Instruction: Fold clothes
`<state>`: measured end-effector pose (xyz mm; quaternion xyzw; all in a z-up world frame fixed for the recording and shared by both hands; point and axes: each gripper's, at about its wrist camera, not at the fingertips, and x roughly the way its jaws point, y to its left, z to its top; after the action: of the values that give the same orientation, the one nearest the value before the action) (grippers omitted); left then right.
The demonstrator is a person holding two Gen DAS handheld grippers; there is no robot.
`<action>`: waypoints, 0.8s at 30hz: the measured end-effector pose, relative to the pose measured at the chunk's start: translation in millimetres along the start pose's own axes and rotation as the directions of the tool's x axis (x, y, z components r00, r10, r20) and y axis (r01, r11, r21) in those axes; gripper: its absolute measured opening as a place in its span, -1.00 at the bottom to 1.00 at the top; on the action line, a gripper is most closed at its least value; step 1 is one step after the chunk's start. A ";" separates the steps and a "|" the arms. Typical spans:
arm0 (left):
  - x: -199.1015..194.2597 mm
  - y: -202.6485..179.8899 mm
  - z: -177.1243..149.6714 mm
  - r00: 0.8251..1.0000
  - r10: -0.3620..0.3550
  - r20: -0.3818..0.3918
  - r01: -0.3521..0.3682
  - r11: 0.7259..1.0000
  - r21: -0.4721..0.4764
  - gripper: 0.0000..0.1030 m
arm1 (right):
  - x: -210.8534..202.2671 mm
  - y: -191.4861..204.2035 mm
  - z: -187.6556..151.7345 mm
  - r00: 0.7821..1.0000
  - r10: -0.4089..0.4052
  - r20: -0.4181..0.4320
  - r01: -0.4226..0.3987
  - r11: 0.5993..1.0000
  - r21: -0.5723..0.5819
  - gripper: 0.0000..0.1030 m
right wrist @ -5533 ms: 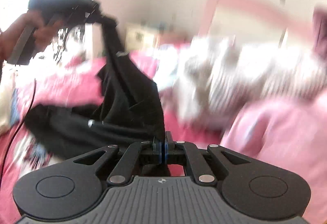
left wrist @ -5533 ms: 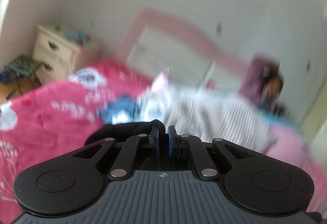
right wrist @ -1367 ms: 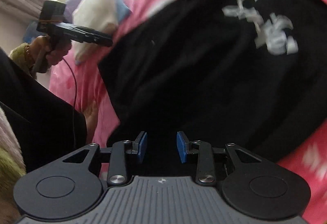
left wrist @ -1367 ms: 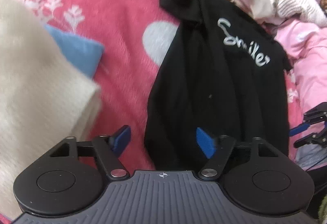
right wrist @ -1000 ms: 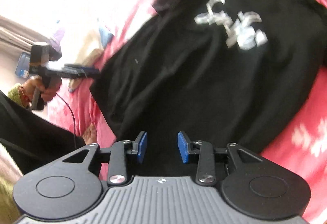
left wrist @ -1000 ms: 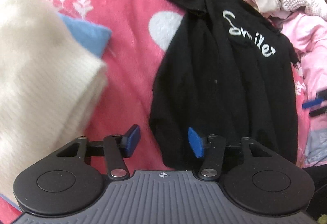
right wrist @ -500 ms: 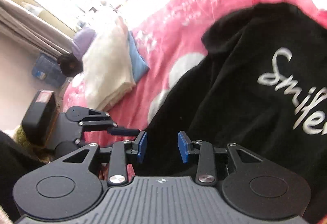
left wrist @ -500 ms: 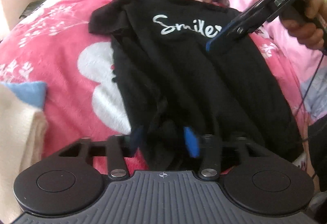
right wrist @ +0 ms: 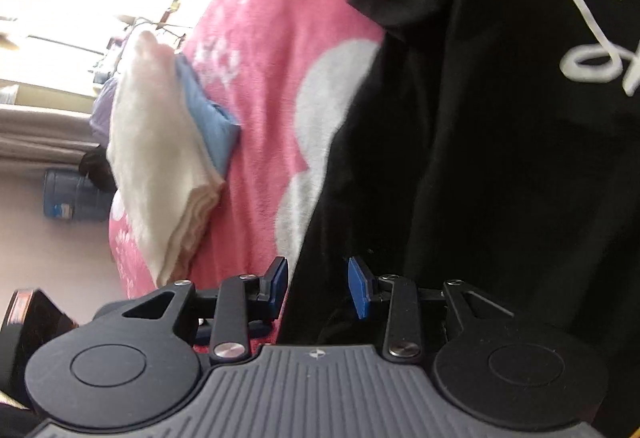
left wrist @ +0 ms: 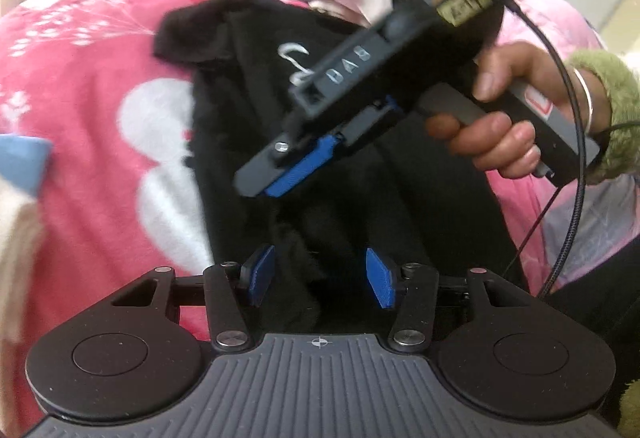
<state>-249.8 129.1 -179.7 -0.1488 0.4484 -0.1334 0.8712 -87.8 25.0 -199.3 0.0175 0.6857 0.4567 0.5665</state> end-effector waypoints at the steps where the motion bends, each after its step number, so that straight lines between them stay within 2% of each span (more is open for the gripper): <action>1: 5.9 -1.9 0.0 1.000 -0.002 -0.015 0.002 1.000 0.003 -0.04 | 0.6 -2.3 -0.9 1.000 -0.004 -0.001 0.004 1.000 0.008 -0.30; 5: 22.1 1.7 -3.7 0.998 0.025 -0.057 -0.028 0.998 -0.049 -0.37 | 2.1 -10.7 -3.8 1.000 0.003 0.000 -0.003 0.999 0.045 -0.36; 8: 18.6 9.5 -6.2 0.998 0.062 -0.022 -0.065 0.991 -0.117 -0.94 | 5.5 -15.0 -3.8 1.000 0.025 0.008 -0.025 0.997 0.068 -0.36; 11: -4.0 19.9 -11.2 0.987 0.150 0.055 -0.137 0.972 -0.190 -0.95 | 1.2 -17.8 -2.7 0.998 0.051 0.026 -0.053 0.995 0.083 -0.36; 13: -26.7 35.3 -20.5 0.968 0.239 0.076 -0.208 0.934 -0.290 -0.96 | -7.3 -18.3 -2.0 0.996 0.069 0.048 -0.073 0.994 0.080 -0.36; 16: -54.8 64.1 -37.4 0.930 0.364 0.047 -0.309 0.846 -0.434 -0.96 | -19.3 -20.6 -1.2 0.992 0.093 0.079 -0.099 0.993 0.070 -0.36; 18: -64.4 82.2 -49.4 0.913 0.409 0.011 -0.344 0.783 -0.519 -0.96 | -19.9 -23.0 -0.1 0.992 0.089 0.087 -0.095 0.993 0.070 -0.36; 20: -67.5 90.6 -58.8 0.898 0.440 -0.012 -0.369 0.737 -0.567 -0.96 | -18.2 -25.6 0.9 0.993 0.078 0.089 -0.085 0.993 0.077 -0.36; 21: -65.3 91.6 -60.9 0.889 0.457 -0.023 -0.391 0.731 -0.559 -0.96 | -17.5 -26.3 0.9 0.993 0.075 0.089 -0.082 0.994 0.078 -0.36; 24: -57.3 87.2 -63.6 0.871 0.490 -0.042 -0.441 0.741 -0.506 -0.96 | -15.6 -23.8 -1.5 0.994 0.061 0.088 -0.067 0.995 0.070 -0.36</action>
<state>-325.6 221.4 -205.5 -0.2587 0.4487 0.2165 0.8276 -71.6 1.9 -203.0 0.0795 0.6759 0.4483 0.5795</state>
